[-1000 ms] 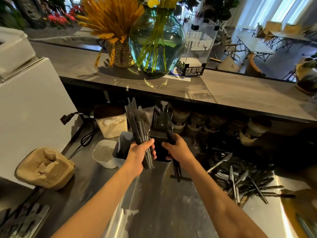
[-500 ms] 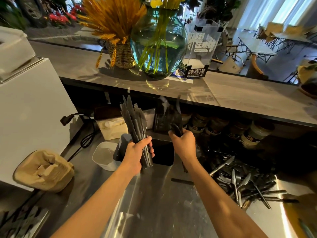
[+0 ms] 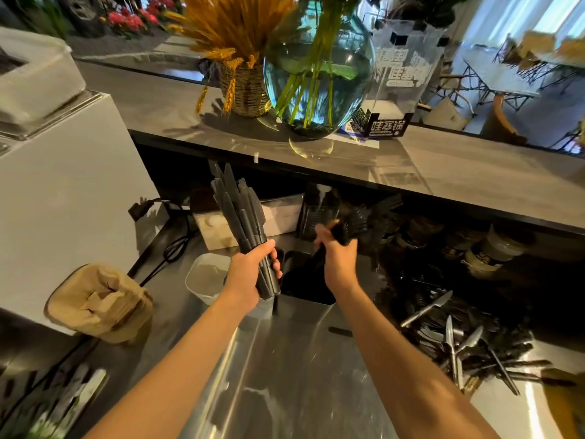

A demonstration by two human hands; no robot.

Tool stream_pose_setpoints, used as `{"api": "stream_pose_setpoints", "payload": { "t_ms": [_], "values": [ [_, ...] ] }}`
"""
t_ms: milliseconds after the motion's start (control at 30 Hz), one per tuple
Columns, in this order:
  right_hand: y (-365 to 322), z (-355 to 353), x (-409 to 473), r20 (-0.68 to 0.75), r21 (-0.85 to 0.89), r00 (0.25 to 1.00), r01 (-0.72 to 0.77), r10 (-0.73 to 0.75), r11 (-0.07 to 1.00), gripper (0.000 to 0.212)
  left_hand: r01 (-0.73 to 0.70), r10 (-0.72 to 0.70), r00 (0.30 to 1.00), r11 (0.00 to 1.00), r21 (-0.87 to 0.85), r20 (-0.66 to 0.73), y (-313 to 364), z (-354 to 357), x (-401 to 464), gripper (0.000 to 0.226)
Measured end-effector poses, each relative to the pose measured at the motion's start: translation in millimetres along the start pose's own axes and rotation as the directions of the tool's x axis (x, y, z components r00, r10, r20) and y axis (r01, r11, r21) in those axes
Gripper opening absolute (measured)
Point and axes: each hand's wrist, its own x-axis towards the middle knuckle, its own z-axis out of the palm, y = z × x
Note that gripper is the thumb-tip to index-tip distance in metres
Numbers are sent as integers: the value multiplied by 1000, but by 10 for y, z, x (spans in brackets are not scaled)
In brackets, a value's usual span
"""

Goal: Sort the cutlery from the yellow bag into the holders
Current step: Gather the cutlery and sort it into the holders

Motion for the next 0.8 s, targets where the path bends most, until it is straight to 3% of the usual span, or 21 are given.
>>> {"api": "stream_pose_setpoints", "payload": {
  "t_ms": [133, 333, 433, 533, 800],
  "values": [
    [287, -128, -41, 118, -80, 992, -41, 51, 996, 18, -14, 14, 1000, 1000, -7, -6, 33, -24, 33, 18],
    [219, -215, -61, 110, 13, 992, -66, 64, 998, 31, -12, 12, 1000, 1000, -4, -13, 17, -18, 64, 15],
    [199, -244, -50, 130, -91, 992, 7, 5, 996, 16, 11, -11, 1000, 1000, -10, 3, -2, 49, 59, 13],
    [240, -273, -78, 204, -214, 979, 47, -2, 976, 17, 4, -4, 1000, 1000, 3, 19, -13, 94, 41, 9],
    [77, -239, -118, 204, -148, 979, 53, -22, 988, 30, -23, 22, 999, 999, 36, 30, 16, 89, -44, 6]
  ]
}}
